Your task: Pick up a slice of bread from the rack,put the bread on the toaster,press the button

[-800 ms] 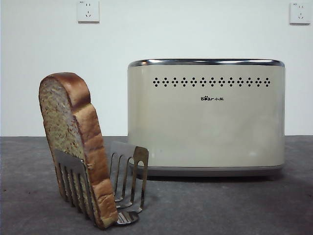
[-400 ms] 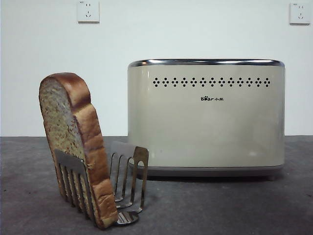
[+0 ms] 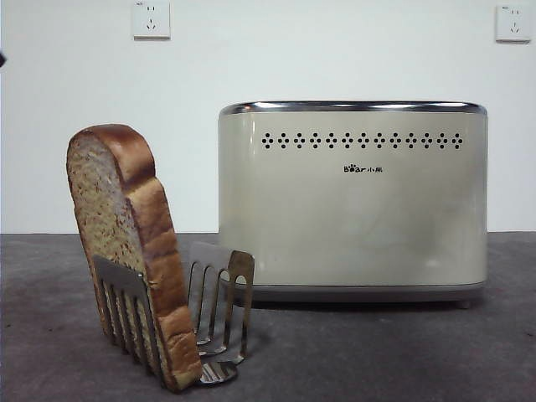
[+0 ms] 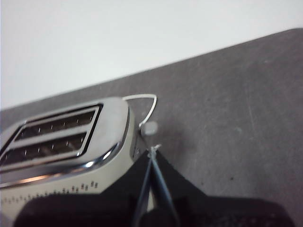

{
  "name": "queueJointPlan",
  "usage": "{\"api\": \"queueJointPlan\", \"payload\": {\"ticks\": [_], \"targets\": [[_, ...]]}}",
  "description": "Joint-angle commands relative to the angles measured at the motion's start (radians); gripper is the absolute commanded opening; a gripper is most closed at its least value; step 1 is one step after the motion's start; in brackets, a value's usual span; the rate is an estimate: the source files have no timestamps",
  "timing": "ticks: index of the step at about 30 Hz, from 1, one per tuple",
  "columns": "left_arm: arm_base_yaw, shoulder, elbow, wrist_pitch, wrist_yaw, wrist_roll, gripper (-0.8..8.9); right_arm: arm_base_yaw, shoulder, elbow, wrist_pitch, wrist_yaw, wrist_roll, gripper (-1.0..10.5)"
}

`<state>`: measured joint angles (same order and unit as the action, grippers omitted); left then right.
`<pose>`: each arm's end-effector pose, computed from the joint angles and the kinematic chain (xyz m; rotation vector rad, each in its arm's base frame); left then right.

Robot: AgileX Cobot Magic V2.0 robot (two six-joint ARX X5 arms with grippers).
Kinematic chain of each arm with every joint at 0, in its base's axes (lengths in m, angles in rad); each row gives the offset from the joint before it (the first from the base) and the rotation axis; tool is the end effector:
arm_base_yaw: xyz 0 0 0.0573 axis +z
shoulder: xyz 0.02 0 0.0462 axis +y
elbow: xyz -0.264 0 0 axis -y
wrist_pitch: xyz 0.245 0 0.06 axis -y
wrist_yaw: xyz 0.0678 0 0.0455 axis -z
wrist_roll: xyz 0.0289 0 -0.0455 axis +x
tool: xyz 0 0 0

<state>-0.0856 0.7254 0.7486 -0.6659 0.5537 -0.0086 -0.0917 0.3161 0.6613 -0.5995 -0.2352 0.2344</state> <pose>0.1381 -0.0271 0.2889 -0.1596 0.6384 -0.6142 0.0725 0.0001 0.3008 0.2742 0.2669 0.1127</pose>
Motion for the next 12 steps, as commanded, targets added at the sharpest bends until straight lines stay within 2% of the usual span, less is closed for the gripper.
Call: {"api": "queueJointPlan", "payload": {"ticks": [1,7,12], "targets": [[-0.076,0.056,0.072,-0.07,0.003,0.205,-0.04,0.001,0.038,0.03,-0.023,-0.012,-0.053,-0.1],[-0.285,0.163,0.193,-0.172,0.003,0.323,-0.04,0.001,0.1,0.056,-0.039,-0.029,-0.061,-0.1],[-0.466,0.206,0.245,-0.277,-0.01,0.529,-0.04,0.001,0.116,0.056,-0.039,-0.059,-0.064,-0.1]]}}
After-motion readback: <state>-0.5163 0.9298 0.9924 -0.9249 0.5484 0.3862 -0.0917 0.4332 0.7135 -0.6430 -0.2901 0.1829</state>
